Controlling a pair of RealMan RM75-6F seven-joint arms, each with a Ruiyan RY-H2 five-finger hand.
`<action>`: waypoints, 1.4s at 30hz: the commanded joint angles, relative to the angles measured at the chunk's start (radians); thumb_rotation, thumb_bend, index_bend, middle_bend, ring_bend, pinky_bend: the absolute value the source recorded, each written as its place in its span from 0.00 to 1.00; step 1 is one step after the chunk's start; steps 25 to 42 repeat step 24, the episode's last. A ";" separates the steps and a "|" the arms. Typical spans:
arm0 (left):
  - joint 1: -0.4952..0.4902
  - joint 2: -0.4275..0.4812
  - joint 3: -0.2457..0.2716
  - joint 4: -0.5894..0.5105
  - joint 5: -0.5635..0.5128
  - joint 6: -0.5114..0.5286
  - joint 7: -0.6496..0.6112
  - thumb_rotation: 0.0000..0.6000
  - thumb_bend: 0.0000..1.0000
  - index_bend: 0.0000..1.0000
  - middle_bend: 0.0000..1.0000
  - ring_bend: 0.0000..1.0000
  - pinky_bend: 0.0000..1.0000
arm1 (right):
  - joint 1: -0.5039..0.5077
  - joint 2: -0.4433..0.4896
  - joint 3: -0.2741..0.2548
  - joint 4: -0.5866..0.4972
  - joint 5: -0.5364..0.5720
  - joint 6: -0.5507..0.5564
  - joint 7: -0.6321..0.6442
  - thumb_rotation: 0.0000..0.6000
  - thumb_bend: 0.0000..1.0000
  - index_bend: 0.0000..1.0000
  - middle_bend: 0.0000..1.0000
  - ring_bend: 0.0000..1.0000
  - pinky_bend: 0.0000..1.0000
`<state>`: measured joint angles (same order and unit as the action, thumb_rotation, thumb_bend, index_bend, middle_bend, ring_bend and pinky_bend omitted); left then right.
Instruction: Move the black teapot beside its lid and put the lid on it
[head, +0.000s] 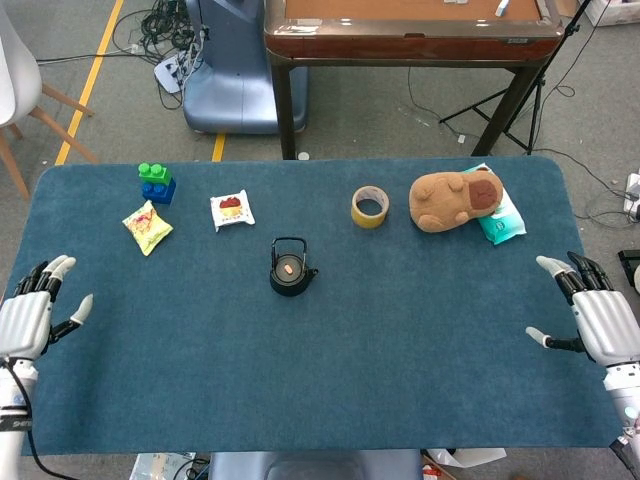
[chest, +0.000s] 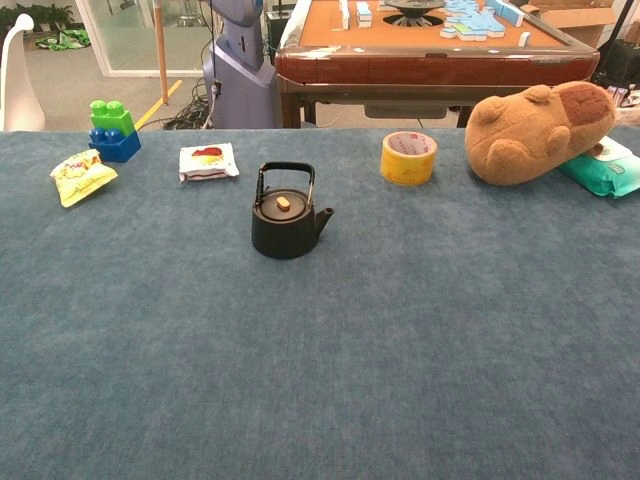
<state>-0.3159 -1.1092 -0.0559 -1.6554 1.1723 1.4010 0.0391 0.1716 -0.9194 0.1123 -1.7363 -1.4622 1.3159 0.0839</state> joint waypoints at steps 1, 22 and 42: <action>0.068 0.024 0.036 -0.045 0.050 0.081 0.017 0.12 0.24 0.11 0.09 0.00 0.08 | -0.019 -0.035 -0.009 0.023 -0.027 0.053 0.013 1.00 0.11 0.12 0.19 0.01 0.06; 0.203 -0.023 0.038 -0.060 0.200 0.215 0.028 0.14 0.24 0.11 0.09 0.00 0.08 | -0.048 -0.034 -0.017 -0.023 -0.020 0.112 -0.050 1.00 0.11 0.12 0.19 0.01 0.06; 0.205 -0.025 0.035 -0.057 0.202 0.212 0.031 0.14 0.24 0.11 0.09 0.00 0.08 | -0.048 -0.035 -0.018 -0.027 -0.018 0.111 -0.055 1.00 0.11 0.12 0.19 0.01 0.06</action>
